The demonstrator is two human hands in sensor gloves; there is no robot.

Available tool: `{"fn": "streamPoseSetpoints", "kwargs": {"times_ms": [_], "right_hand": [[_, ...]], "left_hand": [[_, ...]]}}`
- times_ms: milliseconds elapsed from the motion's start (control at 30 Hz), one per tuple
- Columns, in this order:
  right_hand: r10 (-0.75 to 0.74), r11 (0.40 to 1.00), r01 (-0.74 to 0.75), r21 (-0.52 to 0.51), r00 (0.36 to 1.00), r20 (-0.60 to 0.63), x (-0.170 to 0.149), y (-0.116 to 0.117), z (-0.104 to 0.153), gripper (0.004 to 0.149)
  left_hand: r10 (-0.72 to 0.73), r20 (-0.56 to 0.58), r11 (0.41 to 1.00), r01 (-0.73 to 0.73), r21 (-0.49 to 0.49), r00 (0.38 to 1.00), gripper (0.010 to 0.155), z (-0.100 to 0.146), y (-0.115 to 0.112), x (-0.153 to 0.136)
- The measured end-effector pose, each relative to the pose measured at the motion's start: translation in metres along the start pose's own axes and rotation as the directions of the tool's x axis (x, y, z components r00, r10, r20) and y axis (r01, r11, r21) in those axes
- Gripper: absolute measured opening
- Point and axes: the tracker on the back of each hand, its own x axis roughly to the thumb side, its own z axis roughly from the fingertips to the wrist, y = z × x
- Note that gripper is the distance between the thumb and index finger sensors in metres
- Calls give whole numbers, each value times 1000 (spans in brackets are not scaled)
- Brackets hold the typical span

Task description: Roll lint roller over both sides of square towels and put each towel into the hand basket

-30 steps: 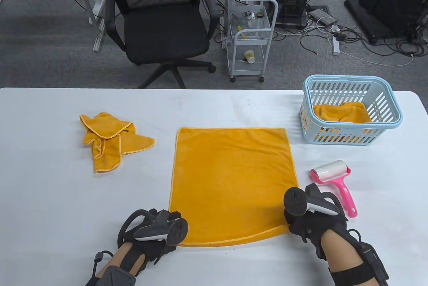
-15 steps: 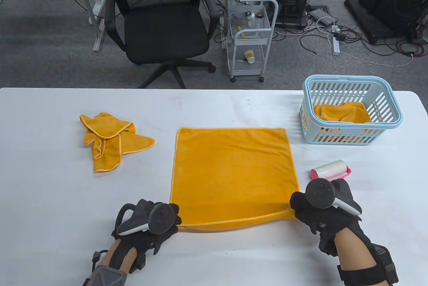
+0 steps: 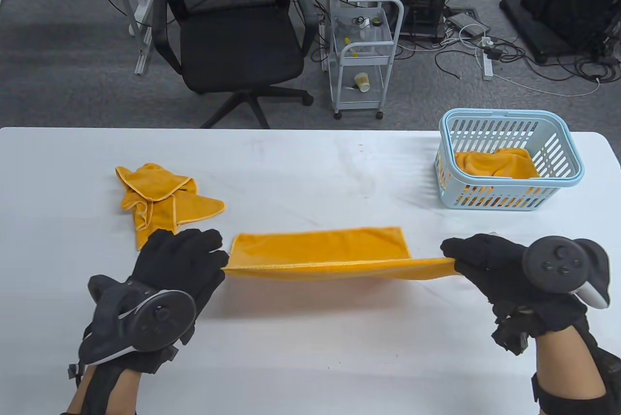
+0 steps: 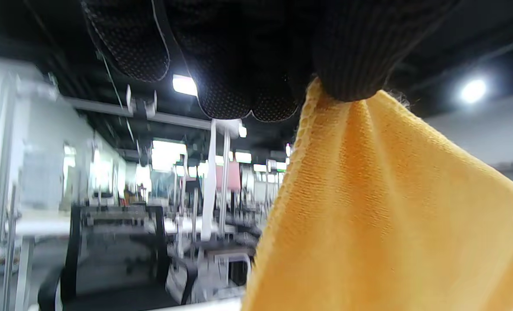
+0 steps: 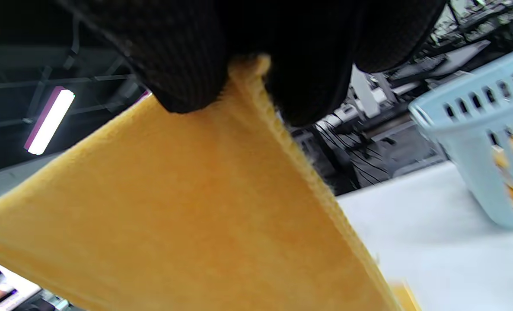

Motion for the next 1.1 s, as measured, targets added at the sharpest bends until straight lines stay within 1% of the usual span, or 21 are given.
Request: {"fn": "streamPoseSetpoints", "kwargs": {"times_ms": [33, 100, 133, 167, 233, 267, 333, 400, 467, 500, 533, 567, 633, 667, 767, 833, 900, 933, 1000, 1067, 1100], "right_hand": [[-40, 999, 41, -33, 998, 42, 16, -22, 1, 42], [-81, 995, 86, -58, 993, 85, 31, -44, 0, 42], [-108, 990, 116, -75, 989, 106, 40, -55, -2, 42], [-122, 987, 132, -90, 986, 112, 44, -62, -4, 42], [-145, 983, 156, -97, 983, 111, 48, -73, -14, 42], [-186, 976, 196, -98, 978, 97, 45, -74, -25, 42], [-210, 971, 214, -103, 976, 50, 36, -68, -38, 41], [-230, 970, 227, -81, 973, -28, 14, -47, -57, 41], [-232, 973, 228, -41, 963, -137, -15, -12, -75, 41], [-236, 972, 234, -29, 957, -169, -26, 1, -80, 41], [-235, 972, 236, -22, 950, -207, -37, 16, -85, 41], [-221, 974, 225, -13, 939, -263, -51, 37, -91, 40], [-178, 982, 189, -4, 917, -357, -75, 72, -99, 40], [-157, 985, 170, -2, 908, -389, -82, 84, -101, 39], [-43, 997, 66, 27, 857, -513, -109, 135, -111, 40], [51, 999, -31, 45, 829, -557, -115, 156, -116, 40], [162, 986, -151, 68, 794, -585, -118, 174, -123, 41], [212, 975, -213, 71, 772, -599, -118, 181, -126, 42], [307, 939, -336, 71, 727, -614, -115, 193, -131, 49], [390, 898, -433, 80, 698, -601, -110, 201, -134, 53], [413, 886, -455, 85, 696, -587, -107, 202, -135, 54]], "left_hand": [[-7, -10, 999, 7, 49, 1000, 37, 2, 20, 0], [2, -40, 993, 3, 114, 999, 38, 4, 47, -2], [11, -58, 992, -4, 128, 998, 38, 3, 59, -5], [15, -68, 991, -6, 137, 998, 38, 2, 65, -7], [31, -97, 989, -17, 146, 995, 38, -6, 73, -15], [48, -112, 992, -34, 123, 992, 38, -12, 71, -21], [83, -138, 992, -69, 105, 987, 38, -25, 59, -31], [100, -173, 995, -94, 42, 980, 38, -40, 33, -43], [103, -218, 993, -113, -31, 971, 37, -55, -10, -57], [103, -234, 991, -121, -64, 967, 37, -59, -27, -62], [106, -257, 985, -137, -106, 961, 36, -64, -53, -68], [111, -273, 979, -152, -133, 956, 36, -68, -74, -73], [113, -323, 955, -192, -227, 940, 36, -75, -128, -84], [118, -339, 947, -209, -243, 933, 36, -76, -144, -87], [119, -429, 893, -285, -348, 896, 35, -81, -222, -98], [74, -463, 872, -283, -400, 883, 35, -83, -255, -100], [47, -496, 864, -285, -415, 867, 36, -85, -281, -101], [27, -508, 862, -277, -424, 861, 36, -86, -291, -101], [-26, -531, 875, -238, -423, 847, 40, -89, -305, -100], [-84, -543, 879, -194, -435, 836, 50, -90, -312, -99], [-99, -533, 872, -185, -454, 841, 52, -89, -313, -98]]}}
